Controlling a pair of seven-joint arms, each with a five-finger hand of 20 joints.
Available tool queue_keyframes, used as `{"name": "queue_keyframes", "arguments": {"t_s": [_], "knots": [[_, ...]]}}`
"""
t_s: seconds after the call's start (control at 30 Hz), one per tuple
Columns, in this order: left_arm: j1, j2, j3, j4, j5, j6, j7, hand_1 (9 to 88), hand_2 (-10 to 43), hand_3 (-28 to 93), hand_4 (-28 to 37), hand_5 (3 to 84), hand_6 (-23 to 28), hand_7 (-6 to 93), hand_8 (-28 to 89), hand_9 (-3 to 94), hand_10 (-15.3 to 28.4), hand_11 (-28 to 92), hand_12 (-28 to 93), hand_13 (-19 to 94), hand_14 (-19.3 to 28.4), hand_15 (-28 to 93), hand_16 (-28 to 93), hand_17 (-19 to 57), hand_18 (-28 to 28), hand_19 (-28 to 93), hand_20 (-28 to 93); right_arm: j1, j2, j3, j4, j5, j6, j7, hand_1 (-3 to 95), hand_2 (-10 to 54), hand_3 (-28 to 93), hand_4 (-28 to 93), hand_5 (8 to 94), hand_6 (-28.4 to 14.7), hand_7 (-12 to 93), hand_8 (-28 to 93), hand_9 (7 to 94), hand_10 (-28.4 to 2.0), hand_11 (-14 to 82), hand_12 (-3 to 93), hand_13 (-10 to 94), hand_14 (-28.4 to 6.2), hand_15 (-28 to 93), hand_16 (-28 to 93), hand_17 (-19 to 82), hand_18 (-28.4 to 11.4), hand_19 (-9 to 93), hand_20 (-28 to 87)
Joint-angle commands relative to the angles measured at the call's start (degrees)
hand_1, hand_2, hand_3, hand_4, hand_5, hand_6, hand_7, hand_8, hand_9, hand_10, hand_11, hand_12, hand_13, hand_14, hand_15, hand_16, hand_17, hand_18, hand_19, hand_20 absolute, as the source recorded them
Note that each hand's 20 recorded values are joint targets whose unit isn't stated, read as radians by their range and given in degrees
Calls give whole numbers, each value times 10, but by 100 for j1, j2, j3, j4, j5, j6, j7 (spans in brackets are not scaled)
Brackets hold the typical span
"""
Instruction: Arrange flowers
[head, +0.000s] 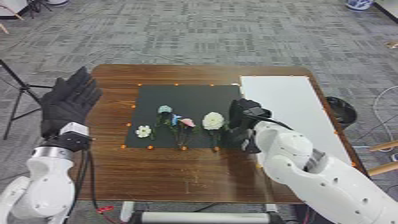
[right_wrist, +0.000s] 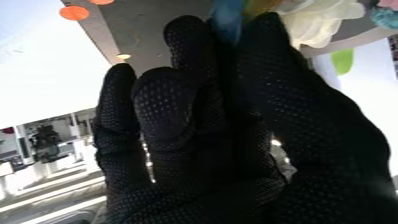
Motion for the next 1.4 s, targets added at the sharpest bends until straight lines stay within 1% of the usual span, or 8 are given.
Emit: {"name": "queue_keyframes", "arguments": {"t_s": [0.03,0.27,0.43,0.57,0.83,0.93,0.97,1.4], "knots": [[137,-21,-75,-54,-64,62,66,235,145,723,-283,399,81,53,-68,265,123,127,80,176,113,92,-25,-54,109,255,48,-273,223,352,-243,-77,-158,-193,472,-95,738,-267,644,-17,230,-114,693,-111,261,387,659,-92,696,347,282,-217,715,382],[72,-34,-58,-20,-71,46,72,231,145,724,-283,399,81,53,-68,264,125,126,79,176,113,92,-26,-54,109,255,47,-662,247,934,-571,64,5,-221,406,-95,761,-270,606,-27,174,-107,657,-129,328,283,645,-99,697,346,276,-221,715,389],[74,-27,-66,-10,-68,59,55,226,147,721,-283,396,81,49,-69,264,125,124,79,175,113,92,-26,-54,109,255,47,-1115,223,1703,-676,971,1176,-593,311,-86,724,-200,580,-44,140,-91,640,-154,259,244,631,-111,665,320,269,-221,701,377],[117,-50,-116,-10,-53,63,68,223,149,719,-283,390,79,46,-69,263,125,123,78,175,113,91,-26,-54,109,255,47,-1483,78,2478,-685,2665,1925,-1356,248,16,728,-192,534,-60,124,-84,570,-179,178,206,549,-145,535,247,233,-209,617,302],[366,-323,-436,-69,56,42,79,224,145,726,-283,386,78,43,-69,262,125,121,77,174,109,86,-29,-52,107,254,46,-1932,-286,3637,-382,5965,1409,-2829,174,89,732,-204,400,-59,75,-68,421,-181,61,165,342,-173,246,170,145,-180,410,153],[427,-369,-502,-97,48,62,130,230,142,725,-283,386,78,43,-68,263,124,122,77,173,107,83,-30,-51,106,252,44,-2092,-396,4040,-184,6641,480,-3024,163,93,733,-202,390,-54,67,-65,402,-173,42,159,313,-165,172,174,136,-168,344,136],[422,-368,-477,-105,-41,125,216,230,142,723,-283,386,78,43,-68,263,124,122,77,174,107,83,-31,-51,106,252,44,-2179,-432,4161,-162,6964,282,-3090,161,92,735,-200,389,-52,64,-65,394,-169,38,156,303,-163,143,175,132,-165,326,135],[502,-470,-709,-208,63,86,245,213,144,723,-283,390,77,36,-68,285,119,125,74,184,103,83,-33,-50,102,254,43,-3196,-863,5015,-621,7635,425,-3874,137,78,749,-198,362,-51,29,-61,348,-145,25,125,262,-127,48,186,104,-160,268,139]]}}
